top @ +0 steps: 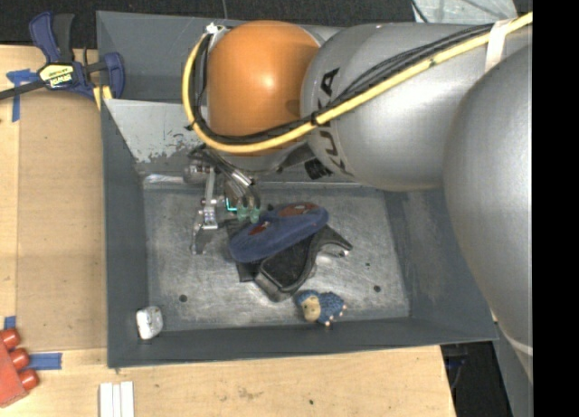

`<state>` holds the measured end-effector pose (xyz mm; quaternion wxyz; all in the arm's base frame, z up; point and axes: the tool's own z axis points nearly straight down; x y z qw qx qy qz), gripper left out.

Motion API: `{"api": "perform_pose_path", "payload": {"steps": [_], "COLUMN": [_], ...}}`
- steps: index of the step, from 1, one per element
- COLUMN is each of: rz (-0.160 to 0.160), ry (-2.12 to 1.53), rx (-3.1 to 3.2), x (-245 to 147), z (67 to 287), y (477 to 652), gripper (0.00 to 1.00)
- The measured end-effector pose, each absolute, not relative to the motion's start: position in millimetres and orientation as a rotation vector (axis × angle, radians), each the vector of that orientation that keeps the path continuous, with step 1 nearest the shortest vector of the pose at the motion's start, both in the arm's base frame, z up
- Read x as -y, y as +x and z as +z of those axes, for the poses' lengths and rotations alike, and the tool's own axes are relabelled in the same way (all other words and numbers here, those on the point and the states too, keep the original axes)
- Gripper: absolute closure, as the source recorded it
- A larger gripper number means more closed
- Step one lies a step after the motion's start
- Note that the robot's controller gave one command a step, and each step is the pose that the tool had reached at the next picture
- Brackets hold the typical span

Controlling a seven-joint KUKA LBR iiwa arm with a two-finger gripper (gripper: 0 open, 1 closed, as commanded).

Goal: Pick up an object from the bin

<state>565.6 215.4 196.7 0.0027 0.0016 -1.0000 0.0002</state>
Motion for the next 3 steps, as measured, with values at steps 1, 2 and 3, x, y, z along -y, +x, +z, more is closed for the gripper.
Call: {"api": "perform_pose_path", "payload": {"steps": [1,2,3], "rz": [0.005,-0.015,-0.012], "ry": [0.210,0.112,0.512], "rx": [3.132,3.156,3.107], "x": [-123.2,-90.7,-60.6], "z": [140.3,105.3,75.3], "y": [578.6,570.8,601.1], "gripper": [0.00,0.00,0.00]}}
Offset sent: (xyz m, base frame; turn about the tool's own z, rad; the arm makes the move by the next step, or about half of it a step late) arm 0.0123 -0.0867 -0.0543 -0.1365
